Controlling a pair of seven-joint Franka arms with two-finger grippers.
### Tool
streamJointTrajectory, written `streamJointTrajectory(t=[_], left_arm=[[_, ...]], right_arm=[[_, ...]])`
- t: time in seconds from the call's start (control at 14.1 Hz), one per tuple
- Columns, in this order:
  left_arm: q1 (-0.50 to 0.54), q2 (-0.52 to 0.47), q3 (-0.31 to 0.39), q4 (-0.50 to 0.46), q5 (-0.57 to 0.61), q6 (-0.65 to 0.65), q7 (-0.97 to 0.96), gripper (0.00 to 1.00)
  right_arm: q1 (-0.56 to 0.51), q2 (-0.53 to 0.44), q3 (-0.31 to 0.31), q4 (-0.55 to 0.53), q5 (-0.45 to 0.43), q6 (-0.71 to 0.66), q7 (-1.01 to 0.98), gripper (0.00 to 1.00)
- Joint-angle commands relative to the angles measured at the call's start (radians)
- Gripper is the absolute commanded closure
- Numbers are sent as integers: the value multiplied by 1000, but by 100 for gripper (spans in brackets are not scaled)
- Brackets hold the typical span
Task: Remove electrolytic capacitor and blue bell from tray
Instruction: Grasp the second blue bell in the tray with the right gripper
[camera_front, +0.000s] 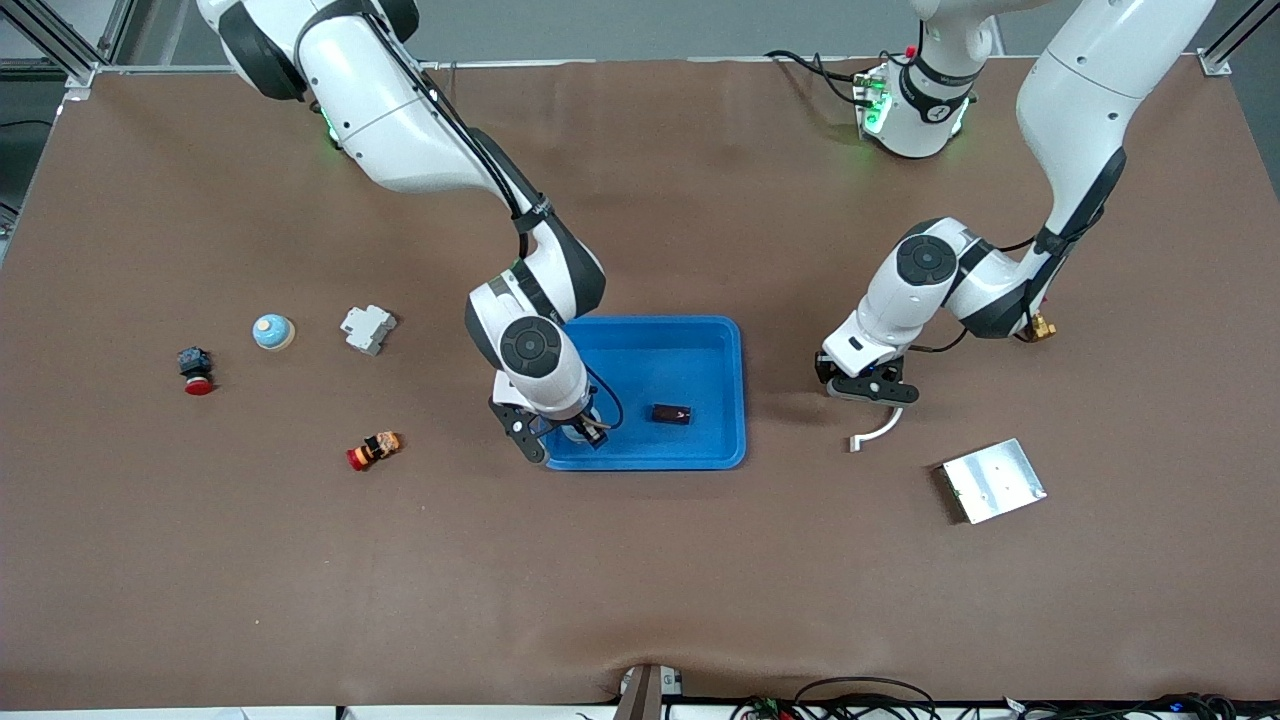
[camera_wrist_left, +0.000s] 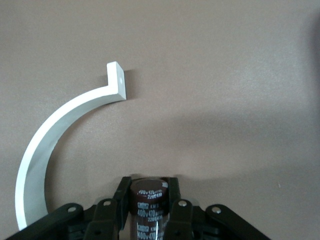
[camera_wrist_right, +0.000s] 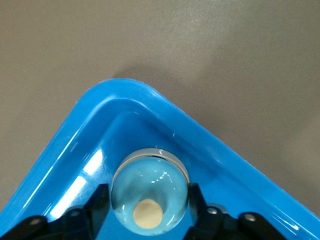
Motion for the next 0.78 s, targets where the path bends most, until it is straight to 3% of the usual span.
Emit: streamJointTrajectory(t=[0.0, 0.21, 0.57, 0.71], left_arm=[[10, -10, -5, -20, 25, 13, -24, 100], [10, -9, -4, -20, 27, 14, -24, 100], [13, 8, 1, -13, 50, 13, -22, 100], [12, 16, 2, -10, 50, 13, -22, 100]], right_arm=[[4, 14, -10, 40, -9, -7, 16, 64], [1, 2, -10, 64, -14, -47, 9, 97], [-49, -108, -12, 55, -2, -246, -287, 100], [-101, -153, -12, 52, 0, -369, -513, 100]])
